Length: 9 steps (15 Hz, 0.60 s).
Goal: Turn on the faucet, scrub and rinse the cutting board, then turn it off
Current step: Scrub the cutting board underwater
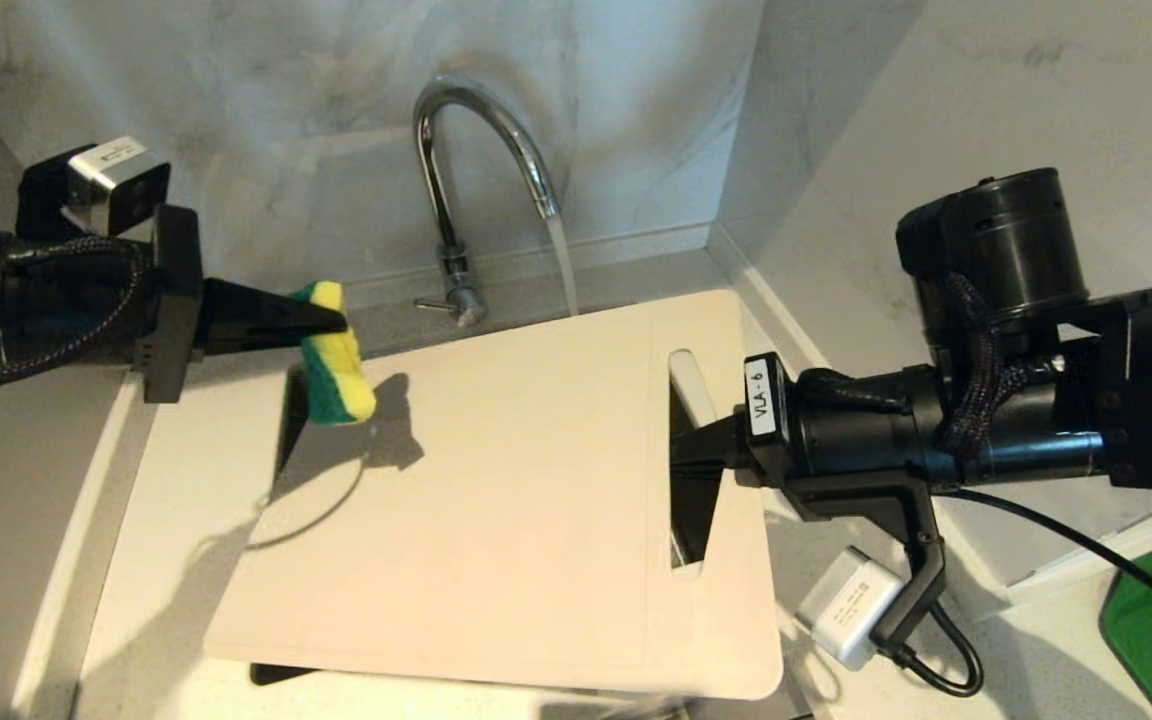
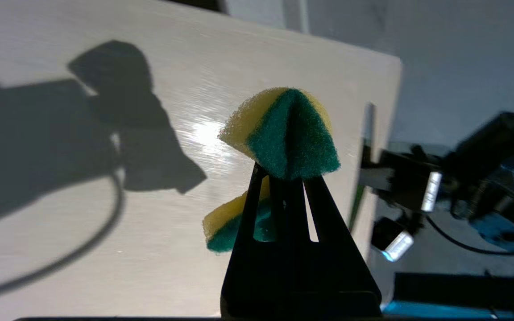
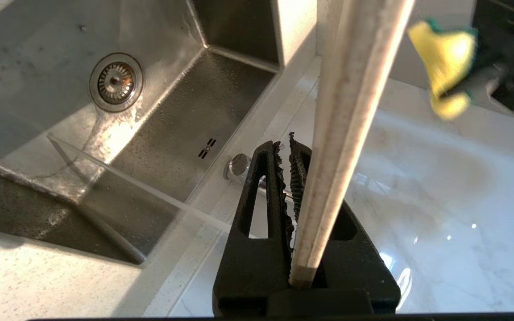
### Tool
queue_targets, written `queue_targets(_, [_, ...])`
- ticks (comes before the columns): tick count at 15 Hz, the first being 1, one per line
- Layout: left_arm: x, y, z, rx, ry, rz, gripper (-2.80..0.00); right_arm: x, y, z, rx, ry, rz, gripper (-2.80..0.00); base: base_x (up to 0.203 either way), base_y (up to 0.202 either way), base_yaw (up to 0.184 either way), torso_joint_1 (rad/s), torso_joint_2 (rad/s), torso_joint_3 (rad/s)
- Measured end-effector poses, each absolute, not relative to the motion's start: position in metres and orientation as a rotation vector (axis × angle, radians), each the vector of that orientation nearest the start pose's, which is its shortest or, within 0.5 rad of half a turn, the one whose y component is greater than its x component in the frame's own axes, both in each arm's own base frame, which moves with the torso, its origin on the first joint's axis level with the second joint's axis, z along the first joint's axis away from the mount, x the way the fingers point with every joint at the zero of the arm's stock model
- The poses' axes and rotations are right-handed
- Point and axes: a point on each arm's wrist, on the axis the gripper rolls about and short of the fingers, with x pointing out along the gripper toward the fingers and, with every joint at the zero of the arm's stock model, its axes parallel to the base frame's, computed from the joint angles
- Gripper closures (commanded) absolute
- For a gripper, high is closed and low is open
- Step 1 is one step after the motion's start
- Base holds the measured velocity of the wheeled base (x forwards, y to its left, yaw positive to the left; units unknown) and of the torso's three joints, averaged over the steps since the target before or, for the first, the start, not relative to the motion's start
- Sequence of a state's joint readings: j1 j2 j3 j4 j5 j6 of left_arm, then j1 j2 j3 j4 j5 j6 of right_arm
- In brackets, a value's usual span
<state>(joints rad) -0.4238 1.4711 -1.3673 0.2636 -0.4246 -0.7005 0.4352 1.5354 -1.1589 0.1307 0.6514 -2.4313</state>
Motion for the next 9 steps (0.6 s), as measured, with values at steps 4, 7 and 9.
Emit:
queue_targets(4, [0.22, -0.163, 0.32, -0.62, 0.693, -0.73, 0.0, 0.229, 0.142, 0.253, -2.022, -1.033, 1.118, 0.0, 0.0, 0.0, 0.0, 0.0, 0.0, 0.0])
queue_targets(7, [0.225, -0.184, 0.314, -0.593, 0.721, -0.743, 0.0, 0.231, 0.148, 0.251, -2.016, -1.027, 1.128, 0.0, 0.0, 0.0, 0.0, 0.0, 0.0, 0.0])
queue_targets(9, [0.23, -0.186, 0.305, -0.583, 0.74, -0.719, 0.0, 0.232, 0.149, 0.25, -2.013, -1.031, 1.131, 0.0, 0.0, 0.0, 0.0, 0.0, 0.0, 0.0])
